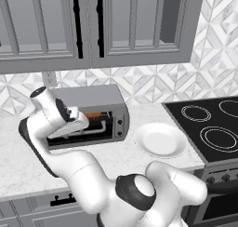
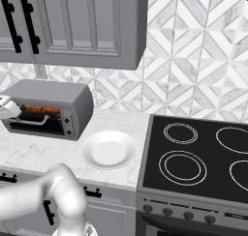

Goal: Pick up the kebab skewer and baguette bread, and place them inside the toaster oven. Close the toaster oven door and start by setting the timer.

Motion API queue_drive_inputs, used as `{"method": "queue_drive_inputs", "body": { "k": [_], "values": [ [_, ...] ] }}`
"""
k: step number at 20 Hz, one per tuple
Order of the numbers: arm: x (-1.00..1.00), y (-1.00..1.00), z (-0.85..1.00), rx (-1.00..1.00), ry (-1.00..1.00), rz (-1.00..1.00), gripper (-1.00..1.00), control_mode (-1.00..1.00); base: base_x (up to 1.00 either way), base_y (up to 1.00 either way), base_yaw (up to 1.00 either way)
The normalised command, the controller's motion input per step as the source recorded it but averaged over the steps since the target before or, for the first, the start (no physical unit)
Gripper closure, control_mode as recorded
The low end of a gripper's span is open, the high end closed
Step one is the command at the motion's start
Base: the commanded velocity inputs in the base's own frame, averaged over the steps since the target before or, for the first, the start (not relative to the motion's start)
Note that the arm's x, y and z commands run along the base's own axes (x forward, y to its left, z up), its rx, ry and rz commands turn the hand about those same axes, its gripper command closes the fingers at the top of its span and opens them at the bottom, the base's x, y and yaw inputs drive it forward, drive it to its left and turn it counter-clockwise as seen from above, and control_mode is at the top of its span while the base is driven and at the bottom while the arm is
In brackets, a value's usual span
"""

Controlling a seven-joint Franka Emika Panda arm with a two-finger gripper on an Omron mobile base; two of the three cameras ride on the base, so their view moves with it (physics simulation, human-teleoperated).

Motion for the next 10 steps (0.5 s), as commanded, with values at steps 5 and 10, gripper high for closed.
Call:
{"method": "queue_drive_inputs", "body": {
  "k": [5,10],
  "values": [
    [0.40,-0.26,-0.35,0.07,-0.54,0.09,-1.00,-1.00,0.00,0.00,0.00],
    [0.77,-0.40,-0.07,0.09,-0.35,0.07,-1.00,-1.00,0.00,0.00,0.00]
  ]
}}
